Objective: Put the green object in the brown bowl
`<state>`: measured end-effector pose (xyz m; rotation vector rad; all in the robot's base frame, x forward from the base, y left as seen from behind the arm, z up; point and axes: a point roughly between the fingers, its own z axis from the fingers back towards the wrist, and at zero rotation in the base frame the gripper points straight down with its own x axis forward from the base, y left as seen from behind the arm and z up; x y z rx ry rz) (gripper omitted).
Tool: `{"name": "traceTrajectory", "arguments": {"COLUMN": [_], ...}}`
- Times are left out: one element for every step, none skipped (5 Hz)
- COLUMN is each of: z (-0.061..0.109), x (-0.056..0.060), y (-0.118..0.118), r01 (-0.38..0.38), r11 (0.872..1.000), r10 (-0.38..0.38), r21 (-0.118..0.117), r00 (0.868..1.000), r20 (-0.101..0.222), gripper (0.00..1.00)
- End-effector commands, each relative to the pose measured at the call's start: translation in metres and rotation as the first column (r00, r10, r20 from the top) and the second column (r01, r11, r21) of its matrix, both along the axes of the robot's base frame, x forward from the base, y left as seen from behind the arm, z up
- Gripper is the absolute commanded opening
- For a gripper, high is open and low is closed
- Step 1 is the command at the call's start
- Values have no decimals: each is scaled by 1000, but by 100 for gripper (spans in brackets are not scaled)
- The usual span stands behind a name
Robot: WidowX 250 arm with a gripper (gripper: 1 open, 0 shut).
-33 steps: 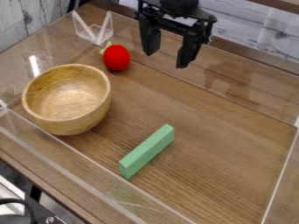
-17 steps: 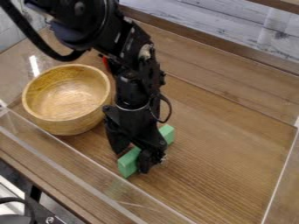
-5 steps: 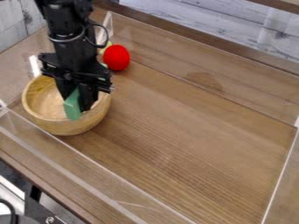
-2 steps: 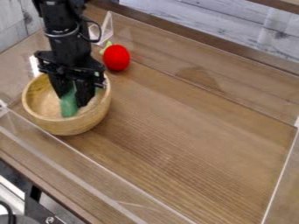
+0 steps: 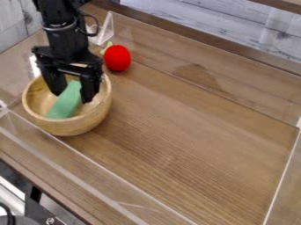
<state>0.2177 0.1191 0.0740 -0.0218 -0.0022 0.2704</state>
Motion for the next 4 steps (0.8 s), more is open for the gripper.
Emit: {"name": "traceTrajectory", "arguments": {"z": [11, 12, 12, 13], "x": [7, 9, 9, 10], "y": [10, 12, 13, 14], "r01": [-31, -46, -58, -70], "r11": [999, 999, 998, 998], "r10": [31, 46, 58, 70], "r21": [17, 14, 12, 8], "r00": [999, 999, 998, 998], "r20": [30, 25, 18, 12], "gripper": [100, 100, 100, 100]}}
